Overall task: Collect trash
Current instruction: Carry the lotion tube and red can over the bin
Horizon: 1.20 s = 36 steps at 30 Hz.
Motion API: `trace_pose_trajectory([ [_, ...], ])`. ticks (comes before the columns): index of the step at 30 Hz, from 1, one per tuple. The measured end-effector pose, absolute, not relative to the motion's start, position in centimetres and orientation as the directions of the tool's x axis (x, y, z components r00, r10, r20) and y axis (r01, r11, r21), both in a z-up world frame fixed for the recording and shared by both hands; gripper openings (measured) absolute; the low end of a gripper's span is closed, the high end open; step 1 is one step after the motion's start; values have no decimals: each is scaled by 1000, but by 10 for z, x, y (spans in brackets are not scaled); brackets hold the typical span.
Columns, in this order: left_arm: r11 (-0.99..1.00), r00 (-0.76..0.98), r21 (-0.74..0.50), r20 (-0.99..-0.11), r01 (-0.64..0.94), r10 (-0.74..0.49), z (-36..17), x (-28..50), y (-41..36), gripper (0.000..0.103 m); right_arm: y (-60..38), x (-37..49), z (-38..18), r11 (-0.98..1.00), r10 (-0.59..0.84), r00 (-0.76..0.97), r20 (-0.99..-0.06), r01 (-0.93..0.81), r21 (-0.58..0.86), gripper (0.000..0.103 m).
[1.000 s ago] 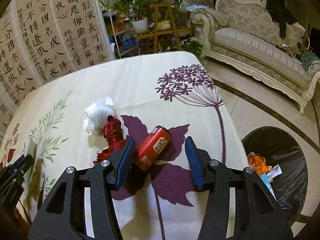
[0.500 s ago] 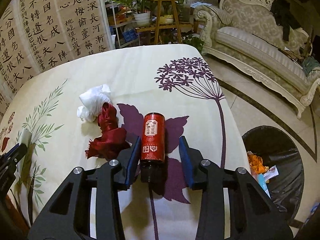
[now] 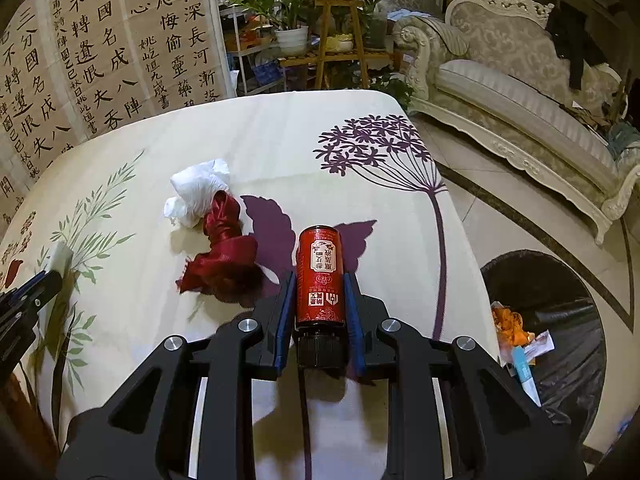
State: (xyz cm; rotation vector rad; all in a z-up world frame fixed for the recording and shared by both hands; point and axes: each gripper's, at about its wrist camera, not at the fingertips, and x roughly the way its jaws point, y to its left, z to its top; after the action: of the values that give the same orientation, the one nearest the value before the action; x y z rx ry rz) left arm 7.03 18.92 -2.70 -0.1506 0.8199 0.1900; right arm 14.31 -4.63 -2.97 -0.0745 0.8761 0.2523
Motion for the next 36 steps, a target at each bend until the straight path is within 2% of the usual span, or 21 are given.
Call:
trace_pose_trajectory([
  [21,993,712,-44,-700,-112,49,-7,48,102,26,-117,78,-8,980,181,686,-705,-189,68,23],
  [36,996,733,-36,-674,83,-86,1,47,1,26,-215,49,-13,997,46,728,-684,8,75,23],
])
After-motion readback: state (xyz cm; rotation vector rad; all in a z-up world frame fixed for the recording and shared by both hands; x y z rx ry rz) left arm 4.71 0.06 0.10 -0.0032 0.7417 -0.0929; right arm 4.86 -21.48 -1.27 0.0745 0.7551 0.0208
